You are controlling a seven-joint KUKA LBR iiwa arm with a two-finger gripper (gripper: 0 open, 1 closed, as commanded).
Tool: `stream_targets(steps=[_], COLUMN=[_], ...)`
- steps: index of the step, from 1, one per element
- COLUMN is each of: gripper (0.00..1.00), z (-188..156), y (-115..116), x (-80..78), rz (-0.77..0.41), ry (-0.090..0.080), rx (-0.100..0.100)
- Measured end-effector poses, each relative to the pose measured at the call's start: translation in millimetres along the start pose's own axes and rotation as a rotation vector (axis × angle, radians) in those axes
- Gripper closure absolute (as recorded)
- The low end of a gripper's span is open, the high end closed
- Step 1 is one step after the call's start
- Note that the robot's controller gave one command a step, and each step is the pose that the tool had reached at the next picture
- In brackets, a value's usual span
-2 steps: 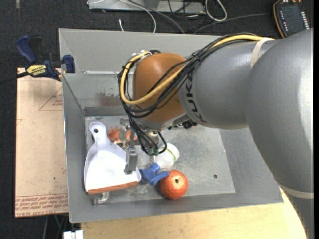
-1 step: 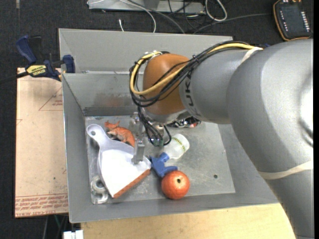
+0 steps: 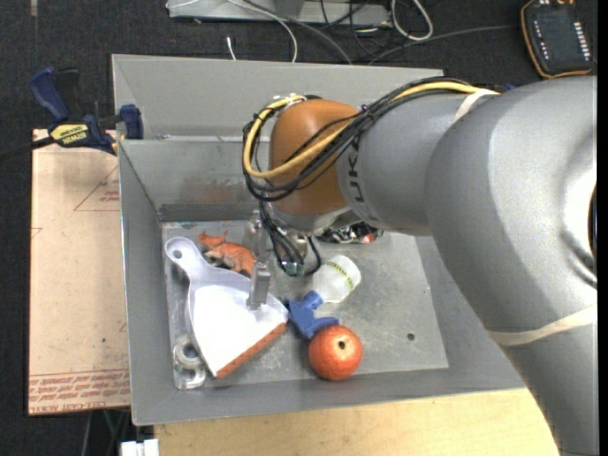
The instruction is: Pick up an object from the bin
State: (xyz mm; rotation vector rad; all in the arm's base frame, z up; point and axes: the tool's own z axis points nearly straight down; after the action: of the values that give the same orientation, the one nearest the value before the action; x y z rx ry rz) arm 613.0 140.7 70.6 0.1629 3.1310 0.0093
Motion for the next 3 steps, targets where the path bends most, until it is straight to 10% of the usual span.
stream_targets(steps=[2,3], gripper=[0.0,1.0], z=[0.2,-1.2], y=[27.9,24.1], x=[19.7,17.3], rz=[0.029,0.066], ry=[-0.002,0.002], rx=[0.002,-0.001])
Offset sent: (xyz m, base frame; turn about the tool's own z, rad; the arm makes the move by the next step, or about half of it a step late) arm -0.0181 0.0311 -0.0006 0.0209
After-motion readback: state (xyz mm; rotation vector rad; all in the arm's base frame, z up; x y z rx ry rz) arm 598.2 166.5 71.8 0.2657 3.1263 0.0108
